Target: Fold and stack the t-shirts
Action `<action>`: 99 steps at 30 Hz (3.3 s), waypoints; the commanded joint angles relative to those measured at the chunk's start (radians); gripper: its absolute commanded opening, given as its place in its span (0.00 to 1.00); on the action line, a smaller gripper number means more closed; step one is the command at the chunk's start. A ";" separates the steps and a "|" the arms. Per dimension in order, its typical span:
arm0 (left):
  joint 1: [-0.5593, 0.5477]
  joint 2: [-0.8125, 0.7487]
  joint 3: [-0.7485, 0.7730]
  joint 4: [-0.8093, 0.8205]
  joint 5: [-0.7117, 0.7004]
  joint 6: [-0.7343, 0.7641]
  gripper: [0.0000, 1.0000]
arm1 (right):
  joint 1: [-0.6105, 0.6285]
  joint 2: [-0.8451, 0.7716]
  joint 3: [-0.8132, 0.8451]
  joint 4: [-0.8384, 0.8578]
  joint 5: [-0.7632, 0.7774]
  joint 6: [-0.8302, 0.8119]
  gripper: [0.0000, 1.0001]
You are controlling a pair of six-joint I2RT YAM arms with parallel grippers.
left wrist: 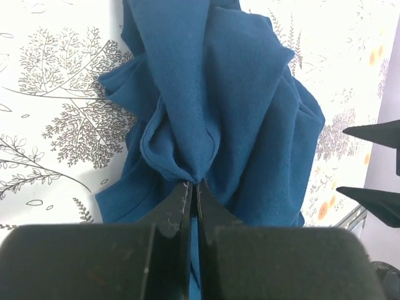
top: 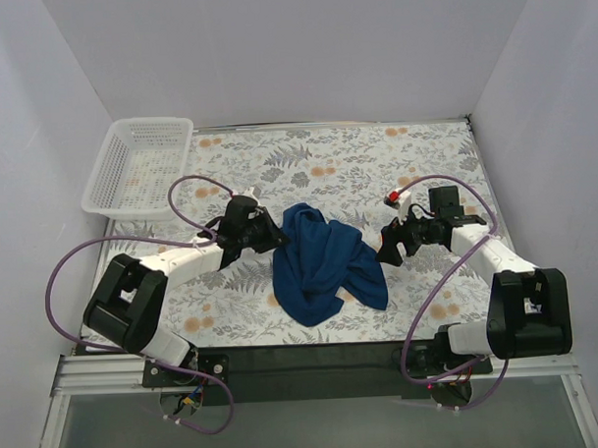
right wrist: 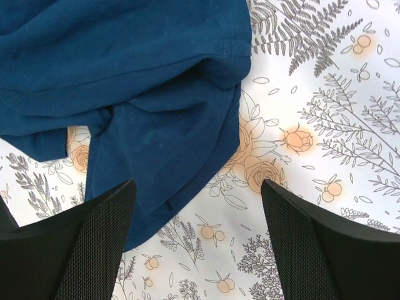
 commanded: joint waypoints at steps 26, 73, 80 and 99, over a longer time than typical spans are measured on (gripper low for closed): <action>0.046 -0.512 0.179 -0.259 -0.317 0.182 0.00 | -0.050 -0.129 0.157 -0.039 0.093 0.000 0.01; 0.058 -0.311 0.165 -0.357 0.138 0.336 0.00 | -0.256 -0.597 -0.017 -0.058 0.335 -0.189 0.01; 0.032 -0.377 0.180 -0.377 0.015 0.359 0.00 | -0.257 -0.620 0.001 -0.060 0.279 -0.181 0.01; 0.035 -0.675 0.433 -0.375 -0.408 0.386 0.00 | -0.259 -0.634 0.452 -0.057 0.078 0.109 0.01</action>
